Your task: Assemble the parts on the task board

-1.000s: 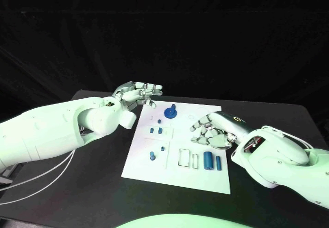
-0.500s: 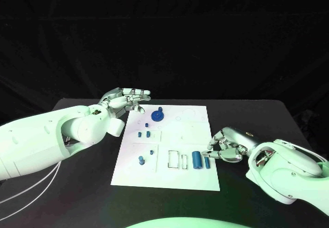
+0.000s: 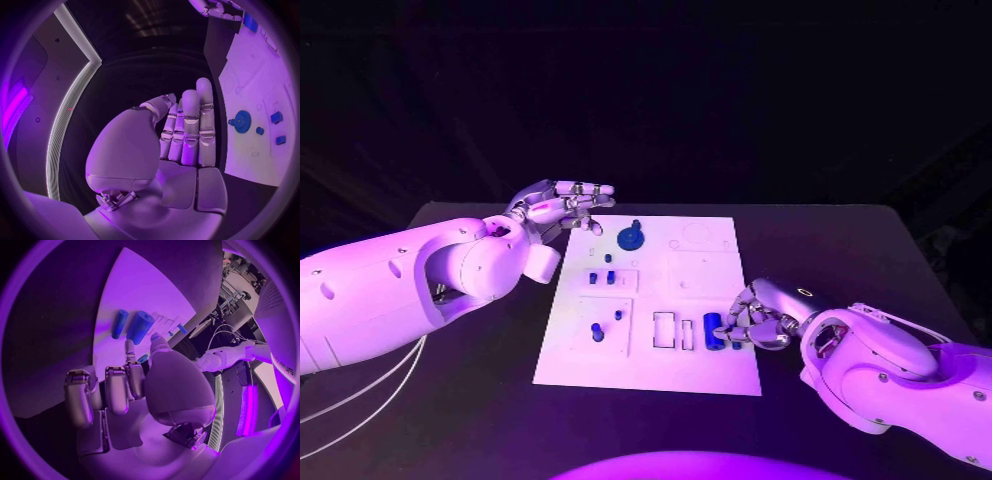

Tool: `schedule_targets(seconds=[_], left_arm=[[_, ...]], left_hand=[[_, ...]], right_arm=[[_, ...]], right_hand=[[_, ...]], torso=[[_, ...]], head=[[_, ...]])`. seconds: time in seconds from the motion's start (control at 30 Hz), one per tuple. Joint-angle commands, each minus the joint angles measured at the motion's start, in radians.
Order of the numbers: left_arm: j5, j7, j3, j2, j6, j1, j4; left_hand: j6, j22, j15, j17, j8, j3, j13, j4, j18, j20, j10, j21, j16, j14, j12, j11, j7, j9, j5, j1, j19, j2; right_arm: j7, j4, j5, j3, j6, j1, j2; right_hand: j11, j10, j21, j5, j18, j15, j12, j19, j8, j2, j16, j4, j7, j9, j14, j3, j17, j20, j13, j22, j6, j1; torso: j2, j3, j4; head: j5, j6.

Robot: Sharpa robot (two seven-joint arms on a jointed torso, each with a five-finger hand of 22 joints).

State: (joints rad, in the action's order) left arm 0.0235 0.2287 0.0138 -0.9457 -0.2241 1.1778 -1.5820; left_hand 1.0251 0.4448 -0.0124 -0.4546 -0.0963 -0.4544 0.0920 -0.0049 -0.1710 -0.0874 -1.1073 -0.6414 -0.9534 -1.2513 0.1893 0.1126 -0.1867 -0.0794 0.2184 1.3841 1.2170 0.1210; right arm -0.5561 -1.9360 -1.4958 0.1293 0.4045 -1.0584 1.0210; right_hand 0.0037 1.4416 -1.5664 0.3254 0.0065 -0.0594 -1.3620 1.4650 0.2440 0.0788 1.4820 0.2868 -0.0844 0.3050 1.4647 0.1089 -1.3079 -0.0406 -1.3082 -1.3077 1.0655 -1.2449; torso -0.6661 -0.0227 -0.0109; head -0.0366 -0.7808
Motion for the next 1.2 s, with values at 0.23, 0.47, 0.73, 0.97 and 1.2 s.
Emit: schedule_targets(seconds=[0.23,0.47,0.73,0.97,1.2], left_arm=[[-0.004,0.004,0.0,0.0,0.019,0.001,-0.003],[-0.004,0.002,0.0,-0.001,0.02,0.001,-0.003],[-0.004,-0.001,0.0,-0.002,0.024,0.001,-0.004],[-0.004,-0.004,0.0,-0.004,0.028,0.001,-0.004],[-0.004,-0.007,0.0,-0.004,0.03,0.001,-0.004]], left_hand=[[-0.007,-0.001,-0.002,0.001,-0.003,0.006,-0.001,-0.002,-0.014,-0.001,0.007,0.005,-0.006,0.006,0.003,-0.002,-0.003,0.001,0.002,-0.003,0.005,-0.004],[-0.008,-0.003,-0.003,0.002,-0.004,0.007,-0.002,-0.001,-0.014,-0.002,0.007,0.007,-0.006,0.007,0.004,-0.001,-0.003,0.001,0.002,-0.005,0.006,-0.005],[-0.008,-0.005,-0.003,0.002,-0.005,0.008,-0.002,0.0,-0.013,-0.002,0.008,0.01,-0.007,0.007,0.005,-0.001,-0.003,0.001,0.002,-0.008,0.008,-0.006],[-0.009,-0.008,-0.003,0.003,-0.006,0.009,-0.002,0.002,-0.013,-0.002,0.009,0.013,-0.007,0.007,0.006,-0.001,-0.003,0.001,0.001,-0.01,0.009,-0.007],[-0.01,-0.009,-0.004,0.004,-0.006,0.01,-0.003,0.003,-0.013,-0.003,0.009,0.015,-0.008,0.007,0.006,-0.001,-0.003,0.002,0.001,-0.012,0.01,-0.007]], right_arm=[[-0.026,0.022,-0.055,0.0,0.011,0.008,-0.035],[-0.028,0.052,-0.057,0.0,-0.006,0.019,-0.064],[-0.031,0.094,-0.064,0.0,-0.048,0.042,-0.098],[-0.034,0.112,-0.08,0.0,-0.06,0.056,-0.122],[-0.036,0.123,-0.086,0.0,-0.054,0.061,-0.138]], right_hand=[[0.0,-0.006,-0.004,0.008,-0.006,-0.006,0.001,0.106,0.006,-0.015,0.005,0.0,0.003,0.01,0.075,0.012,-0.085,0.001,-0.036,-0.263,-0.009,-0.001],[0.0,-0.007,-0.004,0.012,-0.006,-0.006,0.003,0.106,0.009,-0.02,0.005,0.002,0.003,0.019,0.074,0.021,-0.085,0.001,-0.037,-0.263,-0.012,0.005],[0.0,-0.009,-0.004,0.007,-0.006,-0.006,0.006,0.106,0.012,-0.024,0.006,0.002,0.004,0.027,0.074,0.028,-0.087,0.0,-0.036,-0.263,-0.013,0.01],[-0.001,-0.01,-0.004,-0.02,-0.006,-0.006,0.01,0.106,0.018,-0.028,0.006,0.003,0.005,0.05,0.074,0.053,-0.087,0.0,-0.04,-0.263,-0.019,0.028],[-0.001,-0.008,-0.004,-0.015,-0.006,-0.007,0.008,0.106,0.022,-0.035,0.007,-0.001,0.006,0.061,0.074,0.057,-0.09,0.0,-0.045,-0.263,-0.02,0.021]], torso=[[0.0,-0.0005,-0.0009],[0.001,-0.0001,-0.0031],[0.001,-0.0001,-0.0008],[0.002,0.0014,-0.0023],[0.001,0.001,-0.0008]], head=[[-0.004,-0.009],[-0.009,-0.014],[-0.014,-0.019],[-0.013,-0.019],[-0.013,-0.02]])
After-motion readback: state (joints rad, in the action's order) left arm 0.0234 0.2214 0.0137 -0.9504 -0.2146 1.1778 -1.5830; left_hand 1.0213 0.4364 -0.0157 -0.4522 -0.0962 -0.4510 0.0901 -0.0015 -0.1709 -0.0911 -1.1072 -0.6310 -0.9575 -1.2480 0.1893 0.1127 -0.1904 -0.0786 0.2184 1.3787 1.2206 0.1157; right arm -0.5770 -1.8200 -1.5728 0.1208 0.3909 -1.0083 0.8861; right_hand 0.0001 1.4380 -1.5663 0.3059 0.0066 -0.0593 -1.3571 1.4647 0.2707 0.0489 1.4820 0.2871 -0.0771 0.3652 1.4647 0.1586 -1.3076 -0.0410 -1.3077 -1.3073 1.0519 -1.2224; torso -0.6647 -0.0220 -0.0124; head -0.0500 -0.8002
